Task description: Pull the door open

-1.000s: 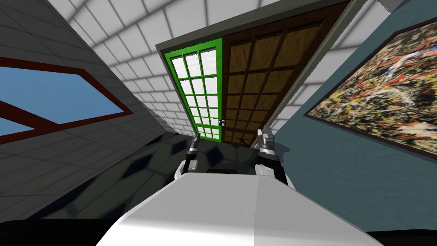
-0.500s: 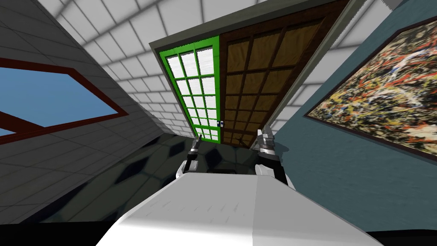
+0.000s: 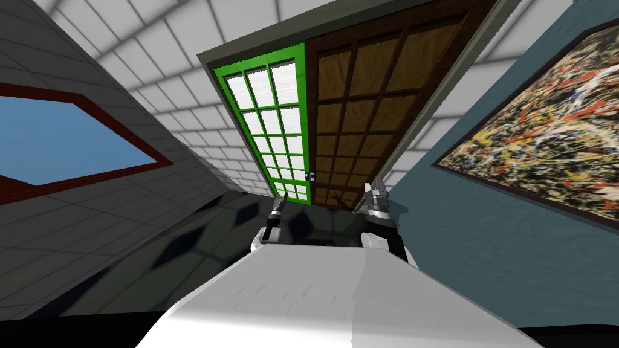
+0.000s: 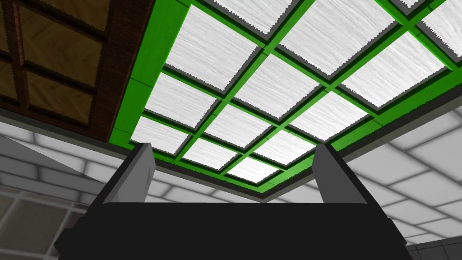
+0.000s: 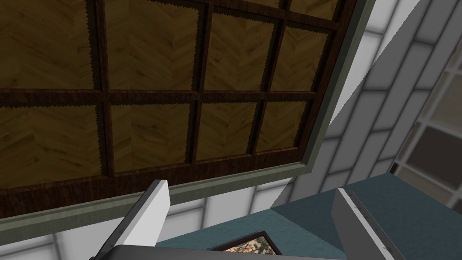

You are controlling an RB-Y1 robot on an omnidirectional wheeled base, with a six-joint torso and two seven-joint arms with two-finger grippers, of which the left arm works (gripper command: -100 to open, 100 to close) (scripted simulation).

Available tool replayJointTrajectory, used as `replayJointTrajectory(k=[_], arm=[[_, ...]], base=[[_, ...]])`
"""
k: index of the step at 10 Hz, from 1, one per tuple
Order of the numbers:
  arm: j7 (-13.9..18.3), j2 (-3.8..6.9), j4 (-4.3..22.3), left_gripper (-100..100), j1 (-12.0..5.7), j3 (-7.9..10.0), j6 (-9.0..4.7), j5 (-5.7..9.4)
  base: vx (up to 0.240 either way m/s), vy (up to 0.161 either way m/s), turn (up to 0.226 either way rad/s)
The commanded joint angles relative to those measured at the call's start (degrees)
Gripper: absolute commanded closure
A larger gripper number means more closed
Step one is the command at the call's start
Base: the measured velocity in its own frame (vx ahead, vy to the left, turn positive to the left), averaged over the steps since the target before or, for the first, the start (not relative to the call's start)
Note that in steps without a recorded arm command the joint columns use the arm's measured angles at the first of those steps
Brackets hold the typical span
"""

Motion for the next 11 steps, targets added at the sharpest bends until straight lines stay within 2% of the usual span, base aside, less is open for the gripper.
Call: replayJointTrajectory(k=[1,5,6,11], arm=[[-2.2,0.28,2.9,-100,-1.16,0.13,-0.77,-0.20],[-7.8,0.73,9.8,-100,-3.75,0.30,-1.99,-0.81],[-7.8,0.73,10.0,-100,-3.75,0.30,-1.99,-0.81],[-14.2,1.21,18.0,-100,-6.79,0.48,-3.41,-1.51]], base=[[0.087,-0.033,-0.040],[0.105,-0.048,-0.032],[0.074,-0.032,-0.005],[0.091,-0.032,-0.029]])
